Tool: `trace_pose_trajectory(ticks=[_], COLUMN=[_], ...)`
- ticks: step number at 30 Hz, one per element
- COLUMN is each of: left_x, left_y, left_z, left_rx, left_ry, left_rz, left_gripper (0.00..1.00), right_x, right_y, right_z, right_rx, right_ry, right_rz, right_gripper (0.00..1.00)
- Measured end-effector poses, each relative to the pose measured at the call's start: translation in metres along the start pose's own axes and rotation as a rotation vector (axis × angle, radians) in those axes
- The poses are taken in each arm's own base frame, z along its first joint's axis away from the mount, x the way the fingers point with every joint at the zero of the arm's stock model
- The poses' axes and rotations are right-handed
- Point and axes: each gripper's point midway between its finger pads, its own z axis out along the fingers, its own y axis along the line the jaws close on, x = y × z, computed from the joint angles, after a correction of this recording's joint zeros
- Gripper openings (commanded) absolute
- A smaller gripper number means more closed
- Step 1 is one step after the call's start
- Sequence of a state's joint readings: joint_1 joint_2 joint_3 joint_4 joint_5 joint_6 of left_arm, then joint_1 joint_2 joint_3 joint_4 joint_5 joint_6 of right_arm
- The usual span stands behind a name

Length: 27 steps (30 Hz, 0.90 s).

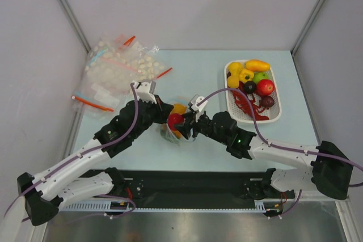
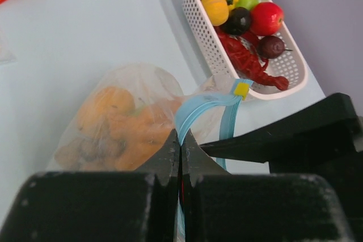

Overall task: Place the food in the zip-top bag and seal the zipper
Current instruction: Place the fake fruit in the zipper food storage bag.

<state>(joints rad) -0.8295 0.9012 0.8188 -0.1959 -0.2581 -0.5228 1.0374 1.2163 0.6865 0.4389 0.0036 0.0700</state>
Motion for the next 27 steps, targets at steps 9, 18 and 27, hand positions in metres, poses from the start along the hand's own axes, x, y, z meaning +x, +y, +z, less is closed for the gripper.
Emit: trace_pose_trajectory(ticks=[9, 18, 27], left_x=[-0.006, -0.001, -0.005], left_y=[-0.016, 0.0, 0.048], left_z=[-0.004, 0.0, -0.005], left_rx=[0.083, 0.001, -0.26], left_ry=[-0.017, -0.008, -0.066], left_rz=[-0.013, -0.01, -0.032], left_gripper=[0.0, 0.01, 0.0], right_x=[-0.012, -0.027, -0.039], right_y=[-0.015, -0.023, -0.031], right_z=[0.002, -0.005, -0.012], right_rx=[0.094, 0.151, 0.211], right_ry=[-0.053, -0.101, -0.084], right_rz=[0.042, 0.075, 0.1], right_gripper=[0.6, 0.8, 0.63])
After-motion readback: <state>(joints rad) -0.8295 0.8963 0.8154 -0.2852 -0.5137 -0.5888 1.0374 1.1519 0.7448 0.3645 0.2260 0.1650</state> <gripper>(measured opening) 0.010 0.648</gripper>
